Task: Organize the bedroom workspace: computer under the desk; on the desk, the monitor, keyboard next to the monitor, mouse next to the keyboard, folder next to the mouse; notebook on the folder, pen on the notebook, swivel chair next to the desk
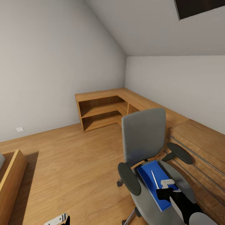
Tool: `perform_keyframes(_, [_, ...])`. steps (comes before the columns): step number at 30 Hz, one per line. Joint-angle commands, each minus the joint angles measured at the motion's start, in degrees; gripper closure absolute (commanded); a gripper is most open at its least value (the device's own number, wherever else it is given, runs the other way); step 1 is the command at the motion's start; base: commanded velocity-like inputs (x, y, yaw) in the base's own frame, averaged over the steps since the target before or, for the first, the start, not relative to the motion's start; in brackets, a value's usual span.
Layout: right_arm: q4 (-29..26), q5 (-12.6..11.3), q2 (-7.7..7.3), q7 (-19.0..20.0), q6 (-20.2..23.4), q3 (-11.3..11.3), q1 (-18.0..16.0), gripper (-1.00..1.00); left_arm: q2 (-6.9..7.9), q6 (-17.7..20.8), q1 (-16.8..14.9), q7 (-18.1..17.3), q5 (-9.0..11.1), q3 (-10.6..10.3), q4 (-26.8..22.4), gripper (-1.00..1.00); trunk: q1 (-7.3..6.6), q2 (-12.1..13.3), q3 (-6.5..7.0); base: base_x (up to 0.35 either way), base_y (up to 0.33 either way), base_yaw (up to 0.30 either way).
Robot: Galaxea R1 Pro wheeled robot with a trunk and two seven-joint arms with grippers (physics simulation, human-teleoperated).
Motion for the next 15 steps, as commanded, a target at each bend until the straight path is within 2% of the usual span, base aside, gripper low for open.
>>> perform_keyframes(1, [-0.1, 0.2, 0.01, 0.4, 0.4, 0.0, 0.0, 1.0, 0.06, 0.2, 0.0, 0.4, 0.3, -0.1, -0.1, -1.0, 0.0, 0.0, -0.05, 0.0, 0.0, 0.0])
perform_keyframes(15, [-0.1, 0.2, 0.01, 0.4, 0.4, 0.0, 0.0, 1.0, 0.06, 0.1, 0.0, 0.4, 0.3, -0.1, -0.1, -1.0, 0.0, 0.0, -0.05, 0.0, 0.0, 0.0])
